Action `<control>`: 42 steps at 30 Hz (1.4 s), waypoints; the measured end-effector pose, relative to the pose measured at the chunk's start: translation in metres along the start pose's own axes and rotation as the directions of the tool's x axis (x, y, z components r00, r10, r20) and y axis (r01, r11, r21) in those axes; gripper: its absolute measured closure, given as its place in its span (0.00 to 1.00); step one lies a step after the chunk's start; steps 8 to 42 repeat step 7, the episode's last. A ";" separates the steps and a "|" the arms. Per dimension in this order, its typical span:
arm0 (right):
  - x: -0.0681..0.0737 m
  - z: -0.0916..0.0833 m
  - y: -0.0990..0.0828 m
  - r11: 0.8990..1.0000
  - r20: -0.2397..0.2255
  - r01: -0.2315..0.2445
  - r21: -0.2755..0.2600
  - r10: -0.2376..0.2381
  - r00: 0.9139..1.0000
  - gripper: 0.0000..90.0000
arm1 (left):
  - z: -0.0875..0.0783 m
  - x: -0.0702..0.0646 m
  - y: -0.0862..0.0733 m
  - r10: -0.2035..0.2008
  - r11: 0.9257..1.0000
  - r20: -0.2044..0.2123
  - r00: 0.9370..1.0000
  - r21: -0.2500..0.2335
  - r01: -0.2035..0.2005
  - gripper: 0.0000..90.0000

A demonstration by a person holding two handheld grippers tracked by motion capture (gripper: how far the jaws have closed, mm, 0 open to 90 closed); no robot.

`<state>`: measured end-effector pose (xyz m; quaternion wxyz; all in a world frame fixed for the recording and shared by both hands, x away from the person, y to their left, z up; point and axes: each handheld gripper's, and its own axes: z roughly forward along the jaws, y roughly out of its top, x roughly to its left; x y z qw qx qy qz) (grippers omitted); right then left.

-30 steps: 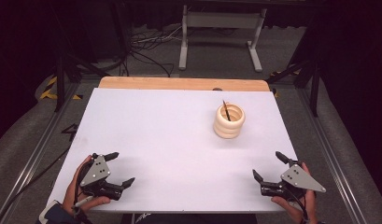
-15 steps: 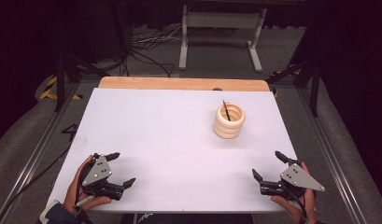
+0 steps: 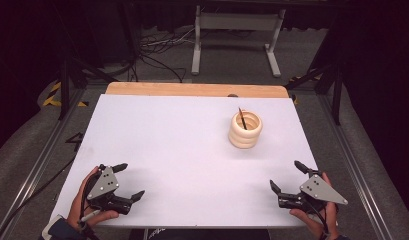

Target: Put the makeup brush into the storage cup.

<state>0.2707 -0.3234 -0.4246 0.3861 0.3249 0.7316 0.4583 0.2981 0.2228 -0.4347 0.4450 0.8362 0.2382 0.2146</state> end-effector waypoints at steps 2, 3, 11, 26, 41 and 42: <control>0.000 -0.001 0.000 1.000 -0.001 0.001 -0.011 -0.001 1.000 0.05 | 0.000 0.000 0.000 0.001 1.000 0.000 1.000 -0.001 -0.001 0.04; 0.000 -0.002 0.001 1.000 -0.002 0.003 -0.016 -0.003 1.000 0.05 | 0.000 0.000 0.000 0.001 1.000 -0.001 1.000 0.000 -0.001 0.04; 0.000 -0.002 0.001 1.000 0.001 0.002 -0.019 -0.002 1.000 0.05 | 0.001 0.000 0.001 -0.002 1.000 0.002 1.000 0.000 0.002 0.04; 0.000 -0.002 0.001 1.000 0.001 0.002 -0.019 -0.002 1.000 0.05 | 0.001 0.000 0.001 -0.002 1.000 0.002 1.000 0.000 0.002 0.04; 0.000 -0.002 0.001 1.000 0.001 0.002 -0.019 -0.002 1.000 0.05 | 0.001 0.000 0.001 -0.002 1.000 0.002 1.000 0.000 0.002 0.04; 0.000 -0.002 0.001 1.000 0.001 0.002 -0.019 -0.002 1.000 0.05 | 0.001 0.000 0.001 -0.002 1.000 0.002 1.000 0.000 0.002 0.04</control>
